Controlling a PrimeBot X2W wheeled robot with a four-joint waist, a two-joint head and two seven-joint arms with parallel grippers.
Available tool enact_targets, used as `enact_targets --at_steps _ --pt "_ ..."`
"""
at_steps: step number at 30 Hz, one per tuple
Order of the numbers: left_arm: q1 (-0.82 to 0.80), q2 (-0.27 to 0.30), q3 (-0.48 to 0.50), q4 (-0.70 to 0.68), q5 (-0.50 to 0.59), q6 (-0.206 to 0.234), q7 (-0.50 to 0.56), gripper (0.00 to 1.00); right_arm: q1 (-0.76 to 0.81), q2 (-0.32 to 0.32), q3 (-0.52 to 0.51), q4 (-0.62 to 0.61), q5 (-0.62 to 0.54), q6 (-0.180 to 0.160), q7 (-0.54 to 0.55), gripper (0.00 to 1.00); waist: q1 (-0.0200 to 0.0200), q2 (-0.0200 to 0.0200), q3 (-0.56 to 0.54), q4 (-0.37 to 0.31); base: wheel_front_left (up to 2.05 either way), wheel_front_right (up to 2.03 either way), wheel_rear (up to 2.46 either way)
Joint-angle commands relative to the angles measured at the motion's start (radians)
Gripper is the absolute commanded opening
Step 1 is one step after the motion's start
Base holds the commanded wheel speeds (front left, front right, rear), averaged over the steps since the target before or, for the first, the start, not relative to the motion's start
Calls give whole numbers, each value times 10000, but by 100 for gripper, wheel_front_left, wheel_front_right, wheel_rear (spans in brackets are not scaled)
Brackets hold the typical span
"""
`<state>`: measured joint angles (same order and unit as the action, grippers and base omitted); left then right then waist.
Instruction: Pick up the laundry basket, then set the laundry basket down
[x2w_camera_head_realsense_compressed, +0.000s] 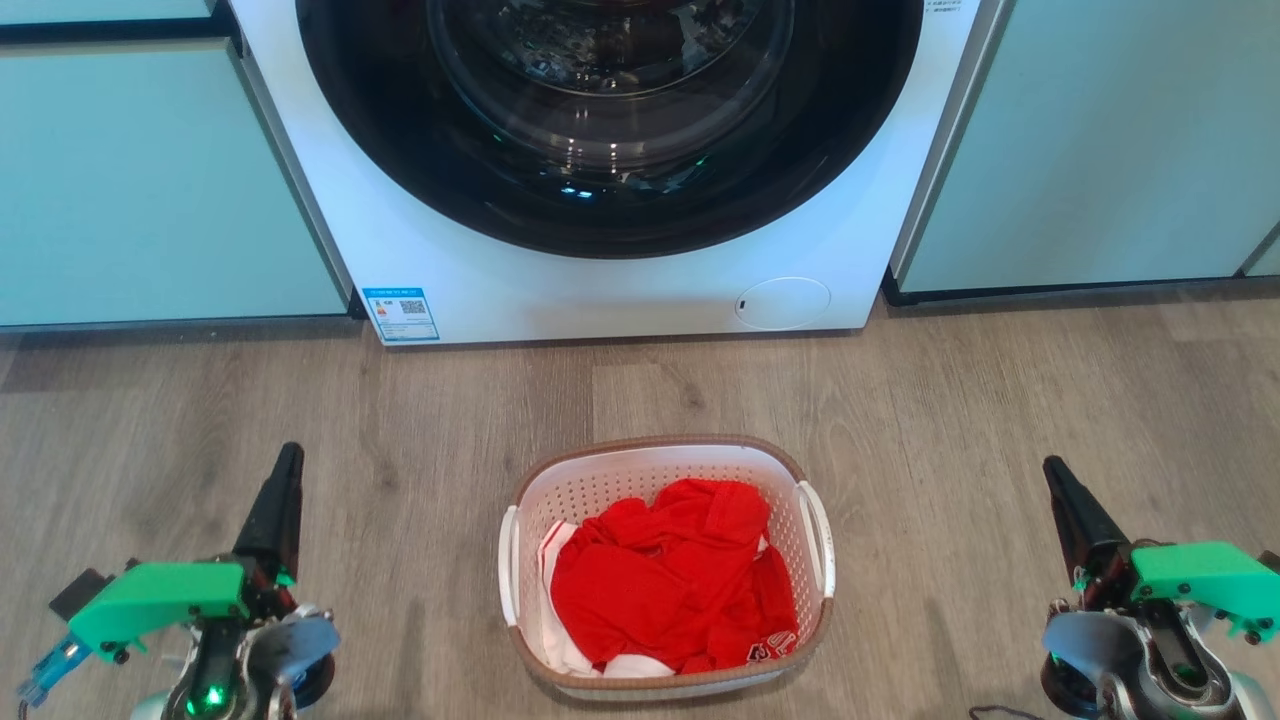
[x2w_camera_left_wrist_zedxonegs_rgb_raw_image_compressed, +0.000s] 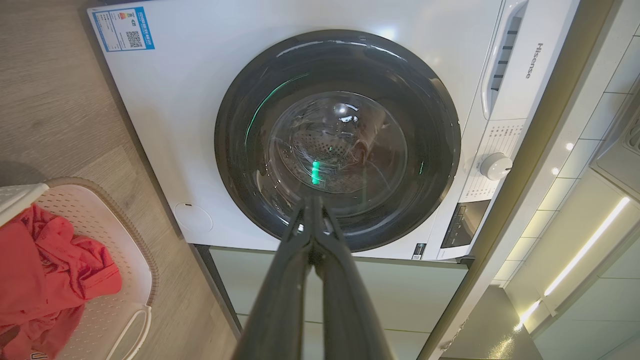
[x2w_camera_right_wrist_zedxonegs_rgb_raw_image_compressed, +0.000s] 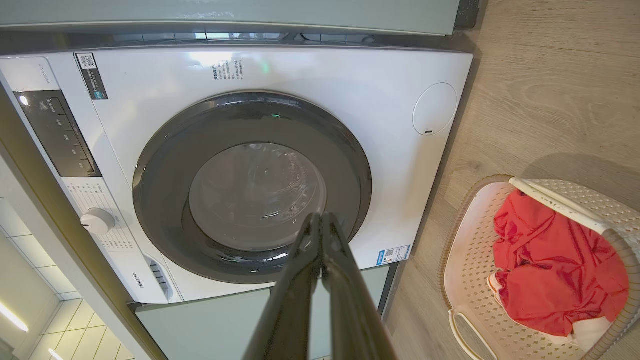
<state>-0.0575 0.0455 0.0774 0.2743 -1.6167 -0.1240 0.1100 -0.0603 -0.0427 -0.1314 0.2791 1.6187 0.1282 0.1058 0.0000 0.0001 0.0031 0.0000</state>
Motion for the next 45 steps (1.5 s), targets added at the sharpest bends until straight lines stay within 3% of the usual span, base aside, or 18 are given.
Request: enact_targets --at_steps 1,7,8,26,45 --pt "-506 47 370 -293 86 -67 37 0 -477 -76 172 -343 -104 25 78 0 0 -1 0 0 0 0 0" --pt "18 -2 -21 101 -5 11 -5 0 21 9 21 96 1 0 -7 0 0 -1 0 0 0 0 0" --pt "76 -9 -34 253 -4 11 -9 100 92 36 34 241 3 0 -11 100 0 -1 0 0 0 0 0" --pt "352 -14 -179 132 533 36 -475 100 229 57 358 329 -543 3 -472 100 0 -1 -20 -24 0 0 0" --pt "398 -3 -450 -774 2856 432 -1040 100 190 34 681 -357 -3158 7 -1030 100 0 -1 -17 -39 0 0 0"
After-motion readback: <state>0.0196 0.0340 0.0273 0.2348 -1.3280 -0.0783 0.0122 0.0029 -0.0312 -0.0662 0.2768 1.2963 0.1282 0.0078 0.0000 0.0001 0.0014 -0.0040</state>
